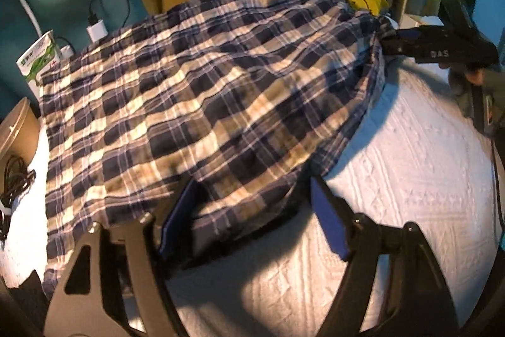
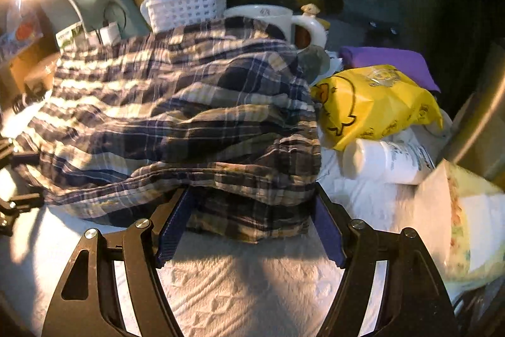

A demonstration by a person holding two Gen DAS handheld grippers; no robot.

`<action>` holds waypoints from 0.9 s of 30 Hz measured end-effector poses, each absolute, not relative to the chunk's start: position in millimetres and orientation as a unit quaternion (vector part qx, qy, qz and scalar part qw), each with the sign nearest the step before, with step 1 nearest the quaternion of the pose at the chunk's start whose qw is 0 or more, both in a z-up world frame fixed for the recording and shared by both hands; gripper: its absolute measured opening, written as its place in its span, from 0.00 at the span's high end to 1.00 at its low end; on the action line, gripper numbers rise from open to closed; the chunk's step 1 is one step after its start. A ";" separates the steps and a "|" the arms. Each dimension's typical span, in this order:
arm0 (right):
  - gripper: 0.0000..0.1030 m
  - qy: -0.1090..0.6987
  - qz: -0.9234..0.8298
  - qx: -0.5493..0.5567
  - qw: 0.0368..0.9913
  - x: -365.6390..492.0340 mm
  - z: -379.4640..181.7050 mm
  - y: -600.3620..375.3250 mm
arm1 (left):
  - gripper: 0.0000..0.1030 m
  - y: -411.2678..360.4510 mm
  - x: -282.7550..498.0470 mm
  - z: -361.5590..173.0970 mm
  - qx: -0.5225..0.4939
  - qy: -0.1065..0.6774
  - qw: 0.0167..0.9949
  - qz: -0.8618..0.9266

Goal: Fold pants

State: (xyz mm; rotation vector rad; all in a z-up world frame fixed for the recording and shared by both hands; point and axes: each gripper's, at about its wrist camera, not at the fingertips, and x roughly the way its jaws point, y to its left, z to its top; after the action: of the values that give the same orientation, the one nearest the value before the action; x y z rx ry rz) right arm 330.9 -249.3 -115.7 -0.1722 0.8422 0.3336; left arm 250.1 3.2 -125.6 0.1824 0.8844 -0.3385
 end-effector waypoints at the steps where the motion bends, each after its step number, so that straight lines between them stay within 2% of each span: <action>1: 0.29 0.408 0.162 -0.089 0.894 331.2 -116.9 -247.5 | 0.45 0.7 249.8 -125.7 0.089 0.422 0.886 -0.172; 2: 0.42 0.409 0.165 -0.093 0.893 331.0 -117.6 -245.7 | 0.55 -2.6 246.9 -124.1 0.097 0.417 0.886 -0.175; 3: 0.69 0.408 0.169 -0.096 0.892 330.2 -117.9 -244.0 | 0.62 -5.2 245.7 -124.4 0.102 0.414 0.887 -0.178; 4: 0.78 0.407 0.172 -0.099 0.892 329.8 -118.0 -242.9 | 0.79 -9.1 242.4 -123.6 0.103 0.413 0.885 -0.191; 5: 0.78 0.404 0.175 -0.101 0.892 329.1 -117.0 -242.4 | 0.85 -10.8 241.5 -124.2 0.100 0.413 0.884 -0.192; 8: 0.82 0.374 0.166 -0.138 0.902 316.3 -110.3 -236.5 | 0.91 -14.9 235.2 -123.4 0.097 0.414 0.885 -0.188; 20: 0.84 0.328 0.158 -0.176 0.914 239.4 -61.4 -253.4 | 0.92 -2.4 187.2 -111.6 0.029 0.425 0.877 -0.221; 27: 0.83 0.350 0.140 -0.156 0.913 201.6 -70.0 -282.0 | 0.90 12.0 146.2 -98.4 -0.002 0.413 0.889 -0.200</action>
State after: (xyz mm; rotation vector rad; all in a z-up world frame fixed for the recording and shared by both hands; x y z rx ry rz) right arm 201.7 -282.0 -70.0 -0.3217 0.7219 0.2884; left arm 146.2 12.0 -98.4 -0.0041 0.8580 -0.4148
